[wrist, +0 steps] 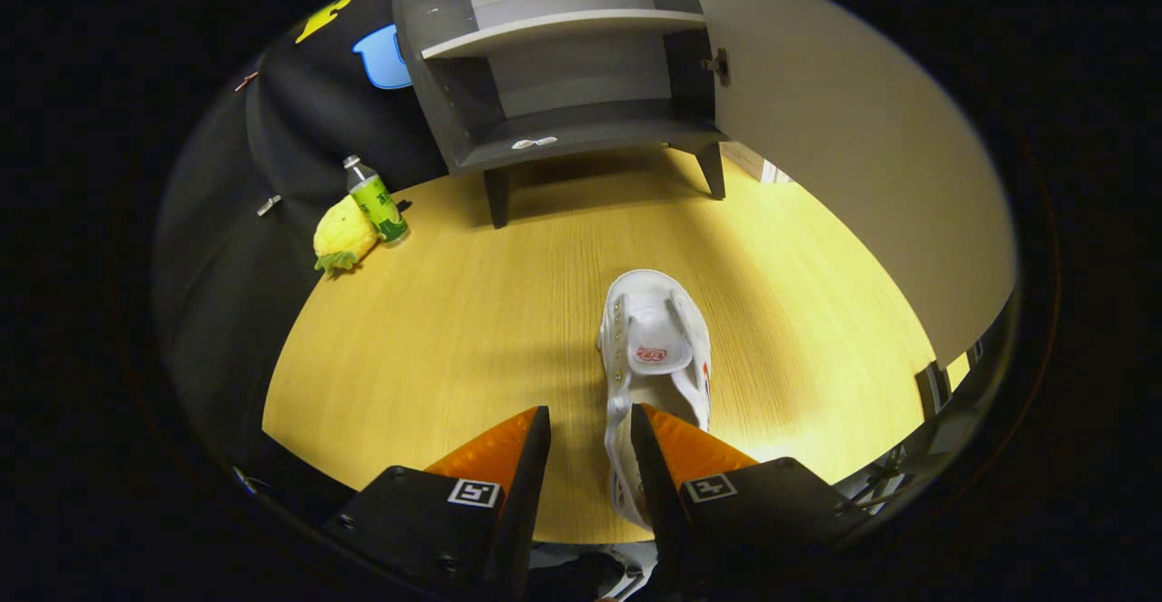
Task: Open the shoe cabinet door, grab the shoes and put them into the shoe cabinet, then close the shoe cabinet door.
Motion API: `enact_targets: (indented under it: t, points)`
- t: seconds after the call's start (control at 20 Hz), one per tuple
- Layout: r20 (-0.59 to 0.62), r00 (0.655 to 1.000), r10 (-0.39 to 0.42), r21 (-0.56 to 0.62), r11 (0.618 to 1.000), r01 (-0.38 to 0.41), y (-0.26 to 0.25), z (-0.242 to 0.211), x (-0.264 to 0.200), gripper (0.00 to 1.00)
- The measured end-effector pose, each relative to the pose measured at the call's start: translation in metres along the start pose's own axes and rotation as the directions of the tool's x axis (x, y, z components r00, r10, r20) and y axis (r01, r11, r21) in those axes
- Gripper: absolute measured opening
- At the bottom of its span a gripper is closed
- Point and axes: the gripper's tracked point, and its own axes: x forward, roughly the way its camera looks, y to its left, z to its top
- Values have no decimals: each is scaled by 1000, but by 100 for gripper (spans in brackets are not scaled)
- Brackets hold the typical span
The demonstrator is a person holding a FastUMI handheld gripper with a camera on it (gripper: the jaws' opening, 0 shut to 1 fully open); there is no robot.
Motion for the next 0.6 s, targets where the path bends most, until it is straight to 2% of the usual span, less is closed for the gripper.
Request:
enact_targets:
  t: [0.3,0.5,0.6]
  points:
    - [78,997,-26,17,1000,25,0,6,46,59]
    - [131,990,-56,16,998,55,-4,13,63,59]
    - [150,987,-57,15,998,56,-4,15,66,55]
